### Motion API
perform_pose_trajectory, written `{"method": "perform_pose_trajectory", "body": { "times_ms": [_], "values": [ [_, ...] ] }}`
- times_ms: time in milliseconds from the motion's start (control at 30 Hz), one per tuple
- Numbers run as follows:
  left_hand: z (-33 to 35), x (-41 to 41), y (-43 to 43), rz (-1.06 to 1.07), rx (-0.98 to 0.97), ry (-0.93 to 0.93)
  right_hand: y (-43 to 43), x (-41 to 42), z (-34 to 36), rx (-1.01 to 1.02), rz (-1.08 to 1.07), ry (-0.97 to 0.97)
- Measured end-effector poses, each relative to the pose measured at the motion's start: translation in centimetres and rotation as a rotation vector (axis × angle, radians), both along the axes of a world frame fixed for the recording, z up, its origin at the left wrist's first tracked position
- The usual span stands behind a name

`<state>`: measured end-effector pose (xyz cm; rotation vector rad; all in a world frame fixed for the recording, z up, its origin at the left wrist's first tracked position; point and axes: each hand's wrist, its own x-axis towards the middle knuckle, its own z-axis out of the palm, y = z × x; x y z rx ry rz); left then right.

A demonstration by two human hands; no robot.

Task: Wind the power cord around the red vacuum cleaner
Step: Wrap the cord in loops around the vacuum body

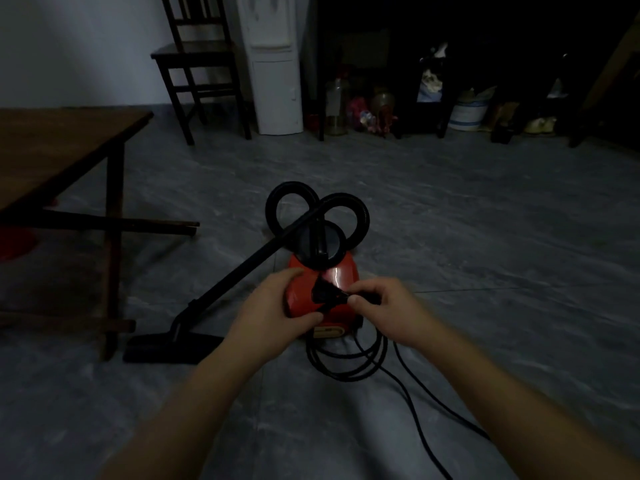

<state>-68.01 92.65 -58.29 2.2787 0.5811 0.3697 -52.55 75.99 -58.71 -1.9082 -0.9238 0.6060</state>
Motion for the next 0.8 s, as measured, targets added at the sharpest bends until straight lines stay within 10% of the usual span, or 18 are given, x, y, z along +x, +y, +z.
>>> {"method": "perform_pose_trajectory", "body": {
  "times_ms": [800],
  "values": [
    [0.6,0.3,-1.1,-0.236,-0.191,0.258,0.6,-1.4,-0.4,-0.073,0.173,-0.077]
  ]
}}
